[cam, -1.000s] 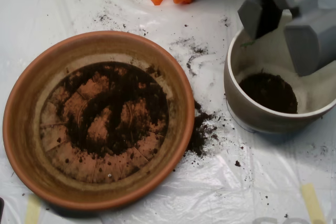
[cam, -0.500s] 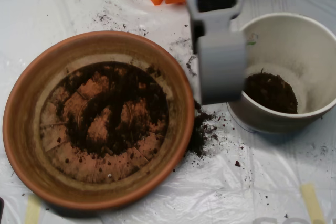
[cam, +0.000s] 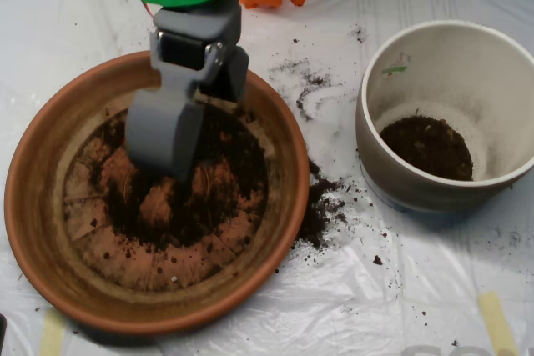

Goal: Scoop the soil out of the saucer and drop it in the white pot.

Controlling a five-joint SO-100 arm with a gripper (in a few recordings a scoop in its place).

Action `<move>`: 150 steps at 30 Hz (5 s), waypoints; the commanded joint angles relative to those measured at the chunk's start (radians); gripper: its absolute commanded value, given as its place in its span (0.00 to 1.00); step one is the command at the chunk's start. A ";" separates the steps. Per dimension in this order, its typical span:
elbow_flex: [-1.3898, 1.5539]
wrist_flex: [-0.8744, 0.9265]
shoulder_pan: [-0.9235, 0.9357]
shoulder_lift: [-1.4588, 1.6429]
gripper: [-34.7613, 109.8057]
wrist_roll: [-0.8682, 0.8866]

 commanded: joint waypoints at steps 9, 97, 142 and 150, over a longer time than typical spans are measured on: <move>0.175 -0.135 0.147 -0.104 0.60 0.051; 0.026 -0.041 -0.104 -0.012 0.24 0.058; -1.003 0.479 -0.796 -0.365 0.47 -0.106; -0.799 0.403 -0.813 -0.215 0.48 -0.118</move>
